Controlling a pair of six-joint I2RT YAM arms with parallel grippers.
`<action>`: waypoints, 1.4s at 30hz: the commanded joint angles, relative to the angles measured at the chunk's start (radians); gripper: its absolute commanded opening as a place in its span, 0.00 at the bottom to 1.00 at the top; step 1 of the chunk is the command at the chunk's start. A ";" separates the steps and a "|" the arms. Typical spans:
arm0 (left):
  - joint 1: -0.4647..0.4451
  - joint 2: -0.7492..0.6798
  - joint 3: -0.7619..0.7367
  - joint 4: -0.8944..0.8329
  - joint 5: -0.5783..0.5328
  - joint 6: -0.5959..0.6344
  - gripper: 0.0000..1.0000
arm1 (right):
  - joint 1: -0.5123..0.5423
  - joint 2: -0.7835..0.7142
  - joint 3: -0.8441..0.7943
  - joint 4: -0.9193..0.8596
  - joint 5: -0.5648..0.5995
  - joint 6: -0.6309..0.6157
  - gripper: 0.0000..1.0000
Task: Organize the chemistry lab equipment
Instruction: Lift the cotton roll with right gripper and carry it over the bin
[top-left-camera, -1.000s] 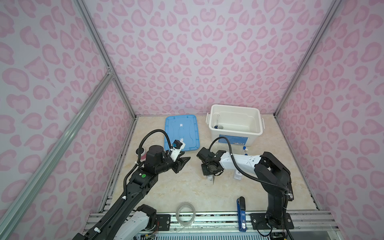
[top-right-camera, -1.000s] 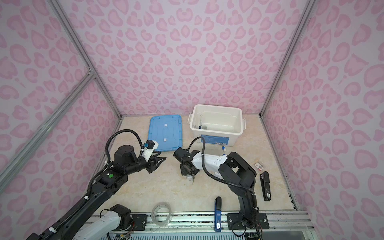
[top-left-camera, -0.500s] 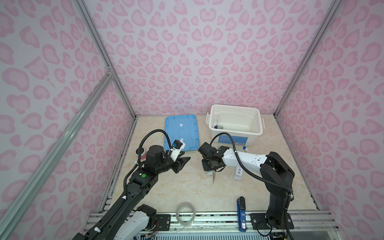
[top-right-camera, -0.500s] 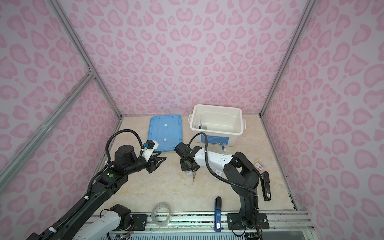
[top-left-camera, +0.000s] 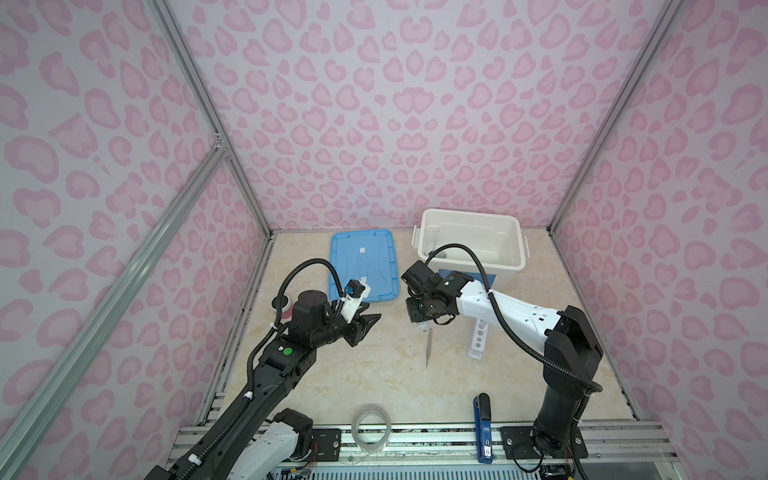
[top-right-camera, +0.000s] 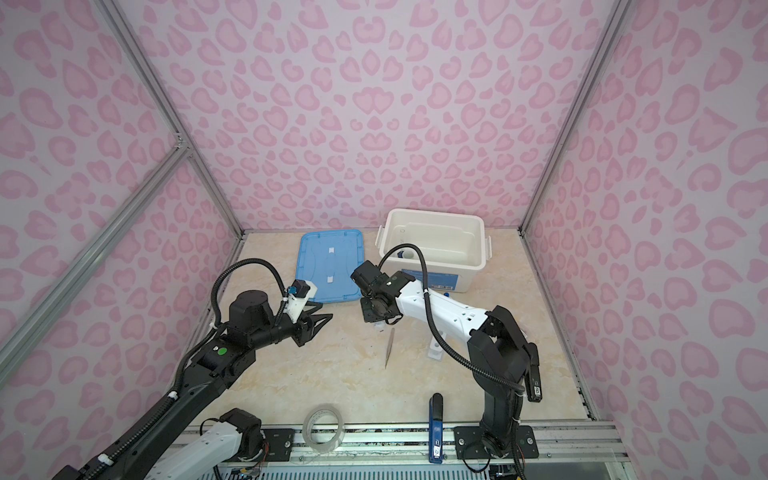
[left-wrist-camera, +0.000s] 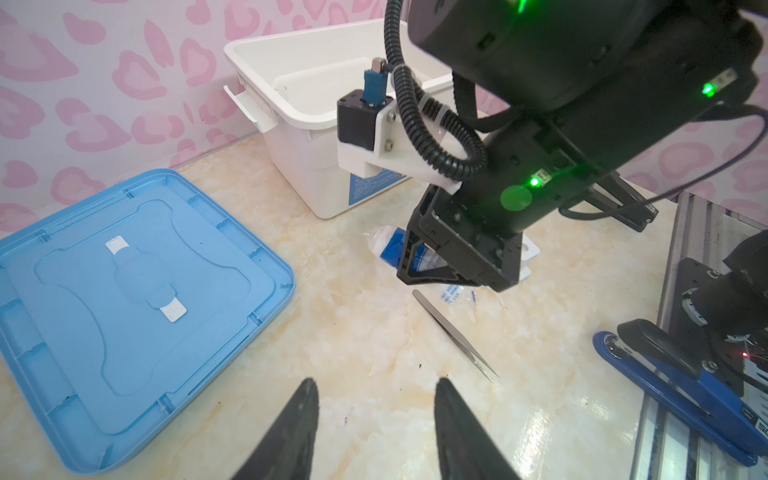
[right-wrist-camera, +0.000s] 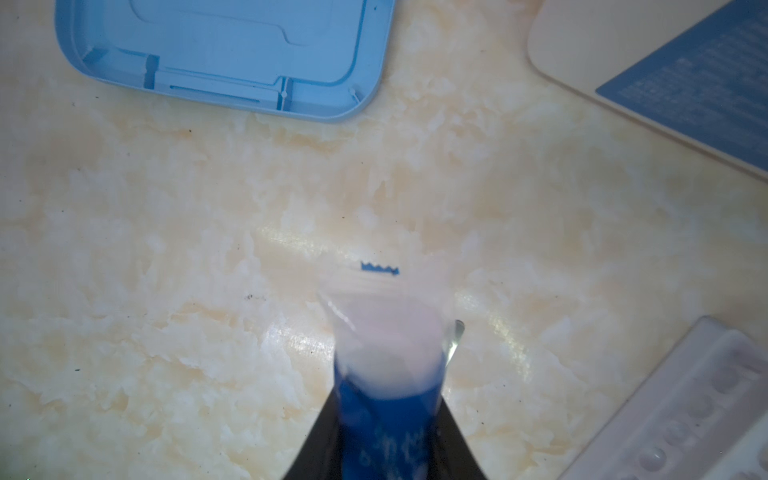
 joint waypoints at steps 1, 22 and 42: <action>0.000 0.001 0.011 0.030 0.004 -0.002 0.48 | -0.020 -0.022 0.026 -0.034 0.026 -0.031 0.27; -0.046 0.029 0.043 -0.016 -0.009 0.030 0.48 | -0.205 -0.029 0.322 -0.097 0.086 -0.186 0.28; -0.077 0.002 0.069 -0.082 -0.079 0.058 0.48 | -0.416 0.153 0.576 -0.139 0.081 -0.244 0.29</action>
